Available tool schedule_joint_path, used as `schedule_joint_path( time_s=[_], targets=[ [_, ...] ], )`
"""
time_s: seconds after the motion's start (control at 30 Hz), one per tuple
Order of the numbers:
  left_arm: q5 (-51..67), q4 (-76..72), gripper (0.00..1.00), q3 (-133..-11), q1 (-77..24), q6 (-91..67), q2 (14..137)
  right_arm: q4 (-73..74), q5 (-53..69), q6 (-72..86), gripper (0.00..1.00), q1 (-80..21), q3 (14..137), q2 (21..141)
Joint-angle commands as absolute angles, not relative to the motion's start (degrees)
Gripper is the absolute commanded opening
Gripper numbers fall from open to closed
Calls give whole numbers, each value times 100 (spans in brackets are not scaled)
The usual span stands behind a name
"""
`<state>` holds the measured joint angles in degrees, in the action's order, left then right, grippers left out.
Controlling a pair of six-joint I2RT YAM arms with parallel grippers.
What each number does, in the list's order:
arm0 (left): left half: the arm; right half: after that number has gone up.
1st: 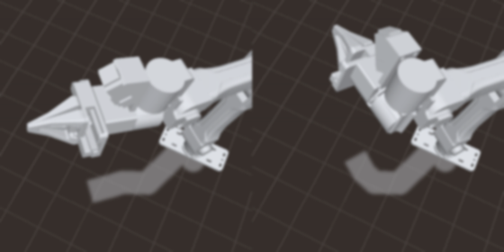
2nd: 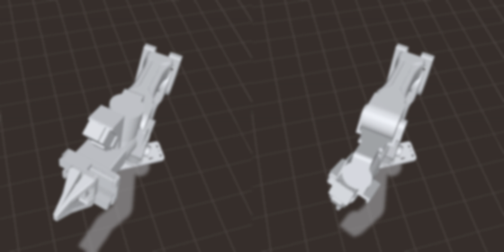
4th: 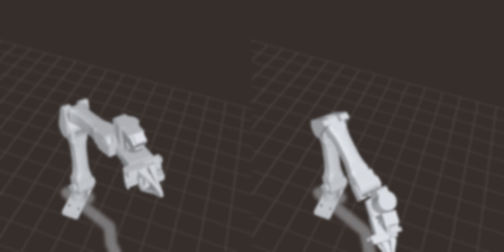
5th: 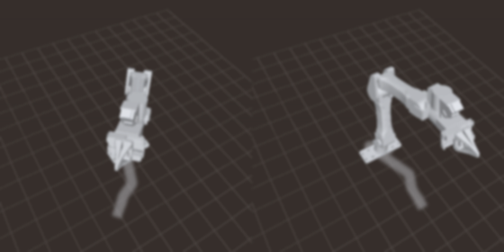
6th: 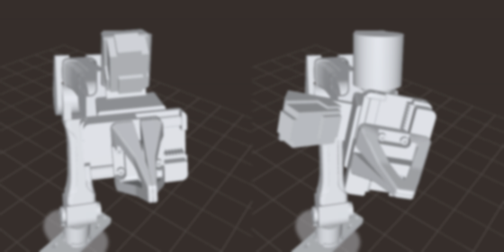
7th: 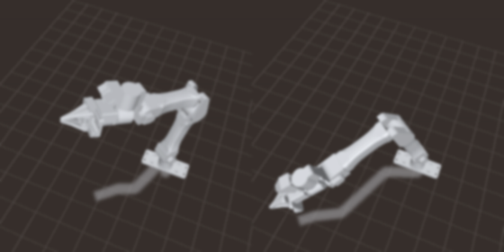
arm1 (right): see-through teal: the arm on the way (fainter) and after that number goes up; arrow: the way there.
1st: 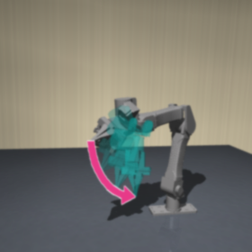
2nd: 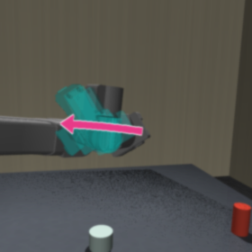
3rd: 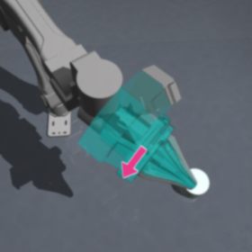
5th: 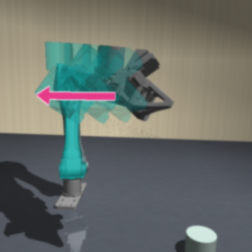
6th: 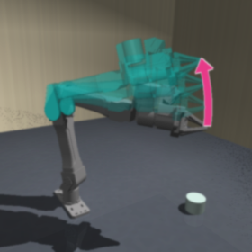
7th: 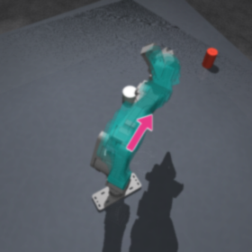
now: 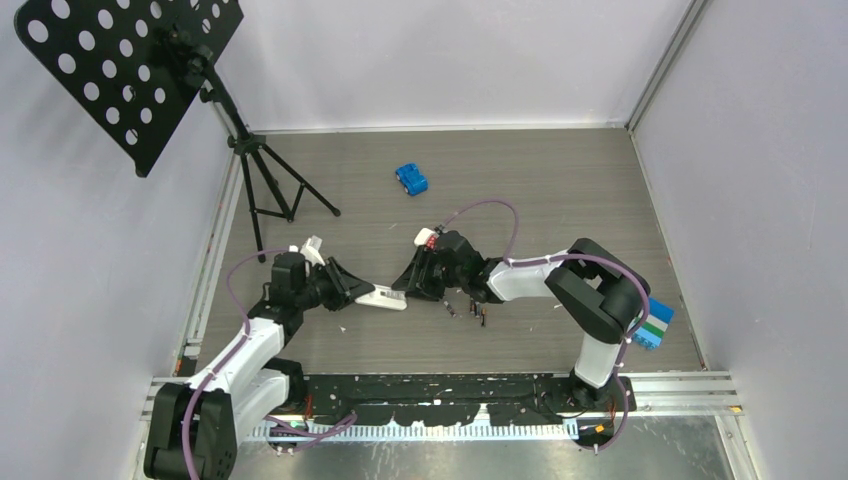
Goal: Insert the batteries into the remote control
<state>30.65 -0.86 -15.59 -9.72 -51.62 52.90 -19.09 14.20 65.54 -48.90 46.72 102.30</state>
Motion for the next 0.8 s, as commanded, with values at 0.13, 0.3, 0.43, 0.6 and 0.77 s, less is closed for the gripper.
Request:
schedule_joint_path(
  time_s=[0.13, 0.3, 0.43, 0.6, 0.77],
  targets=[
    [2871, 202, 0, -1428, -993, -4853, 5455, -2421, 1516, 6686, 35, -4944, 4772, 10356],
    [2851, 219, 0, -1415, -994, -4852, 5484, -2353, 1526, 6666, 27, -4980, 4775, 10306],
    [2787, 251, 0, -1415, -993, -4852, 5469, -2277, 1500, 6645, 24, -5018, 4774, 10262],
    [2739, 296, 0, -1428, -998, -4860, 5480, -2146, 1417, 6594, 28, -5063, 4764, 10197],
    [2633, 389, 0, -1441, -998, -4882, 5532, -2028, 1357, 6453, 28, -5154, 4766, 10095]
  ],
)
